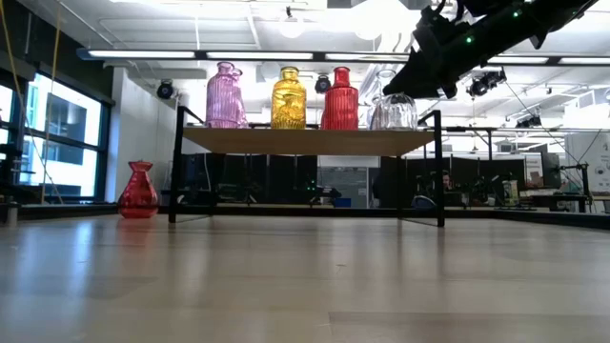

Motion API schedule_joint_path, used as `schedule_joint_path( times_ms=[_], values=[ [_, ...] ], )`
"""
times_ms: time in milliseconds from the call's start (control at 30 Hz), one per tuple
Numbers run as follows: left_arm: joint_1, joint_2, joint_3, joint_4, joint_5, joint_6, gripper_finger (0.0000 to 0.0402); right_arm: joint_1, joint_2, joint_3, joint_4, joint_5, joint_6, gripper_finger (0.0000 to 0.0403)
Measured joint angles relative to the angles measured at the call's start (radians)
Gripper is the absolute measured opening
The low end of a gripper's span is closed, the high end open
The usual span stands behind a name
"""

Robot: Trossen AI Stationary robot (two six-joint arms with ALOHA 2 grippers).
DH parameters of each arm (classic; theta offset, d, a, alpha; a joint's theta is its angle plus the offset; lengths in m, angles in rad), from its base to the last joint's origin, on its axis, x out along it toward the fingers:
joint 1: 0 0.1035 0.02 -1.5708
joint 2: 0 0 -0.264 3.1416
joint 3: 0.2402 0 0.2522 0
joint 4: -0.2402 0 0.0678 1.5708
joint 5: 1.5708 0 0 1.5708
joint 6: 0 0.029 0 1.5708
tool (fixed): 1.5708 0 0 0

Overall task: Sort vases onto shelf
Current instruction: Put the transparent vase on the shelf aligned with the other transparent vases, then put the yellow vase on the shelf aligned with the other yellow vases

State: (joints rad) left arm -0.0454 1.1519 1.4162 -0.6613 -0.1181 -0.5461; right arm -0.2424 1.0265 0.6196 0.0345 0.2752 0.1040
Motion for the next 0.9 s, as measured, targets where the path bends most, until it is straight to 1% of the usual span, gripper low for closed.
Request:
schedule_joint_path(
  times_ms=[533,900],
  values=[
    [0.0,0.0,0.0,0.0,-0.001,-0.001,0.0113,0.0,-0.001,0.0,0.043,0.002,0.0,0.0172],
    [0.0,0.0,0.0,0.0,-0.001,-0.001,0.0113,0.0,-0.001,0.093,-0.051,0.005,-0.033,0.0171]
  ],
)
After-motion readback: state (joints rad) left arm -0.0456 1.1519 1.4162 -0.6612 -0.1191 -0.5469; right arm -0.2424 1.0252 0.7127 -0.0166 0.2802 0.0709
